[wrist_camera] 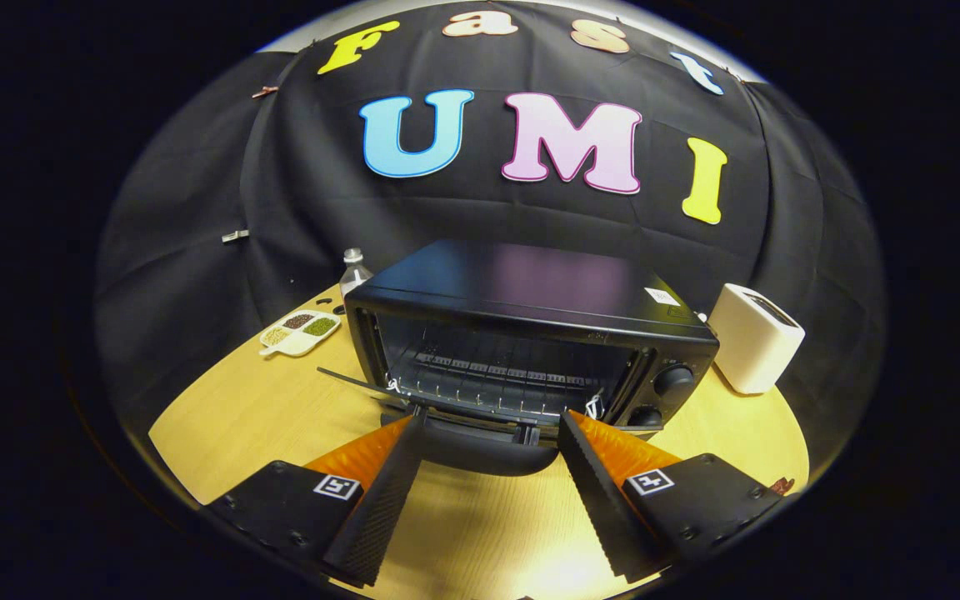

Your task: Open the toaster oven, put the food inside, and close the toaster oven door.

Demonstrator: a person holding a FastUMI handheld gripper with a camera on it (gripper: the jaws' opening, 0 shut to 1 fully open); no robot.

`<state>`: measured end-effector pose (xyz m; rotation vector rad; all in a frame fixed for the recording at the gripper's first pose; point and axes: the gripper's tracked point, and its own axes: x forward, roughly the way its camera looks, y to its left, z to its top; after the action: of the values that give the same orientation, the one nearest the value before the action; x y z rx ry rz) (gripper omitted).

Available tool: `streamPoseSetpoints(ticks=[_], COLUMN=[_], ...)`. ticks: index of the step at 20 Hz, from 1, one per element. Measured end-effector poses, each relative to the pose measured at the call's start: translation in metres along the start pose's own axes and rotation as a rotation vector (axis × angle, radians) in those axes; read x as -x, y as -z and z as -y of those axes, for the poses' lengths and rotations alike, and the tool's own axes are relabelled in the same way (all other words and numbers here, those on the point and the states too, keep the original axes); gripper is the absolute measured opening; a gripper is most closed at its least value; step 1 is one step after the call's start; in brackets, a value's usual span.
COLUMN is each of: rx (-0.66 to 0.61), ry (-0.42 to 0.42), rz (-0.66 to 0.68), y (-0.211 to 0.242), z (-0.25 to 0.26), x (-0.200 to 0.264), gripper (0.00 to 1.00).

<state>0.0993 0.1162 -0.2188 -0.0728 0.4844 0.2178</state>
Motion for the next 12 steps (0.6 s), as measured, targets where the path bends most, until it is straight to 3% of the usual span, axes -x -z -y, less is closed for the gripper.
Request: streamPoseSetpoints(ticks=[8, 12], rx=[0.051, 0.011], ry=[-0.035, -0.091], rz=[-0.026, -0.199], y=[0.038, 0.100], z=[-0.009, -0.016], x=[0.018, 0.027], gripper=[1.00, 1.00])
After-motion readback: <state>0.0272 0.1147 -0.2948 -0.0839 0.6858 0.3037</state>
